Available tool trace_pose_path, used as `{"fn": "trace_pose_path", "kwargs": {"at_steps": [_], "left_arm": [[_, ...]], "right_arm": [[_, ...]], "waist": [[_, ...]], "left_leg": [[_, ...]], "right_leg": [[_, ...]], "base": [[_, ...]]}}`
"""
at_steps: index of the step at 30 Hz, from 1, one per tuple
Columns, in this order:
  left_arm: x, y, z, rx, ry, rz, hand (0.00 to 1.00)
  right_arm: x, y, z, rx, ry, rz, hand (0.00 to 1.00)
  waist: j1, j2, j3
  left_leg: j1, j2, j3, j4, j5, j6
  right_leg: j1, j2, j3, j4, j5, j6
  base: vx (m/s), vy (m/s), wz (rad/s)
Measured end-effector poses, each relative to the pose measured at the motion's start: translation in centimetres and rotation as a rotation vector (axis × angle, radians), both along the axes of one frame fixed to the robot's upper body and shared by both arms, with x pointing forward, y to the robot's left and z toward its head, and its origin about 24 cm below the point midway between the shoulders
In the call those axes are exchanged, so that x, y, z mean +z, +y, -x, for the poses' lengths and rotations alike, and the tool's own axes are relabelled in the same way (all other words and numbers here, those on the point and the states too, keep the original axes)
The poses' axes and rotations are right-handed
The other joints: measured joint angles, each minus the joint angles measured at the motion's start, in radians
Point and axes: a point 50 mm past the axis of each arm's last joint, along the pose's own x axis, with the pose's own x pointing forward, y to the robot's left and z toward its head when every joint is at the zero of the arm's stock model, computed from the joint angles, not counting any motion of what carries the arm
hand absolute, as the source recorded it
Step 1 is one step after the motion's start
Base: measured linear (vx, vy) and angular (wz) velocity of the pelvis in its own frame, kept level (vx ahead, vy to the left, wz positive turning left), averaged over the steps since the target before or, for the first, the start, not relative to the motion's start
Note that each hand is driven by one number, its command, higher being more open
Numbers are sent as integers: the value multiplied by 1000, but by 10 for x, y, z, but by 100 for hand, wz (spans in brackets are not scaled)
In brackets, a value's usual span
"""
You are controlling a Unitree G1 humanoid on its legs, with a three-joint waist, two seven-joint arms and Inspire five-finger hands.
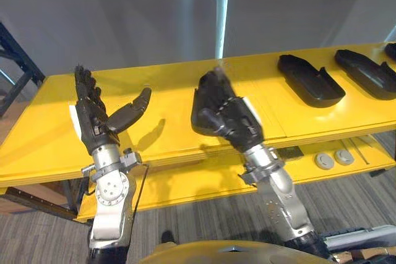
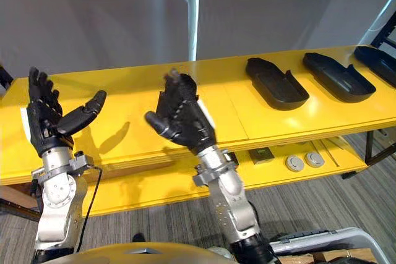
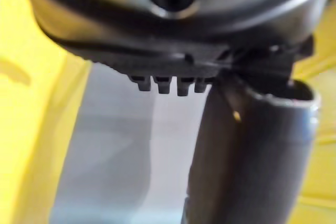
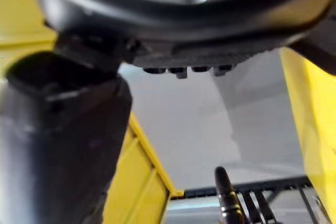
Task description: Walk over and take three plastic housings, then place them on the shelf
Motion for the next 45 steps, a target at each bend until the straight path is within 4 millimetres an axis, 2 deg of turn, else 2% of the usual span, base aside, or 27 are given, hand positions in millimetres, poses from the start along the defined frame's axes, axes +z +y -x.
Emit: {"fn": "trace_pose_path", "kwargs": {"at_steps": [4, 8, 10, 16, 20, 28, 45], "left_arm": [[-10, -1, 5, -41, 18, 121, 100], [-11, -2, 6, -37, 7, 175, 100], [-12, -3, 6, -32, 8, 183, 100], [-13, -1, 13, -16, 22, 184, 100], [-15, -7, 13, -38, 29, 194, 100], [-21, -10, 18, -39, 61, 208, 100], [-32, -16, 16, -66, 112, 214, 100]], "right_arm": [[-4, 30, -3, 123, 28, 42, 100], [3, 59, -9, 214, 7, 76, 100], [2, 74, -17, 185, 48, 74, 100], [-6, 90, -19, 38, 184, 75, 100], [-23, 85, -23, -157, 240, 176, 100], [-51, 77, -25, -327, 302, 313, 100], [-57, 64, -28, -467, 295, 362, 100]], "waist": [[35, -6, 0], [59, -14, -5], [79, -18, -7], [98, -20, -8], [112, -19, -8], [111, -15, -5], [110, -8, -4]], "left_leg": [[-5, 0, -23, 0, -1, -7], [-32, -2, -55, 0, 9, -7], [-37, -5, -71, 0, 15, -1], [-54, -13, -98, 0, 17, 2], [-54, -13, -102, 0, 18, 2], [-55, -13, -104, 0, 19, 1], [-57, -14, -101, 0, 21, 2]], "right_leg": [[13, 4, -27, -9, -7, -4], [13, 7, -58, -13, -6, -7], [14, 7, -71, -13, -8, -8], [15, 4, -97, -13, -13, -8], [15, 4, -98, -12, -14, -9], [13, 4, -101, -11, -14, -9], [12, 3, -100, -10, -15, -10]], "base": [[-7, -16, 18], [6, -17, 23], [6, -18, 20], [8, -10, 13], [0, 0, 0], [0, 0, 0], [0, 0, 0]]}}
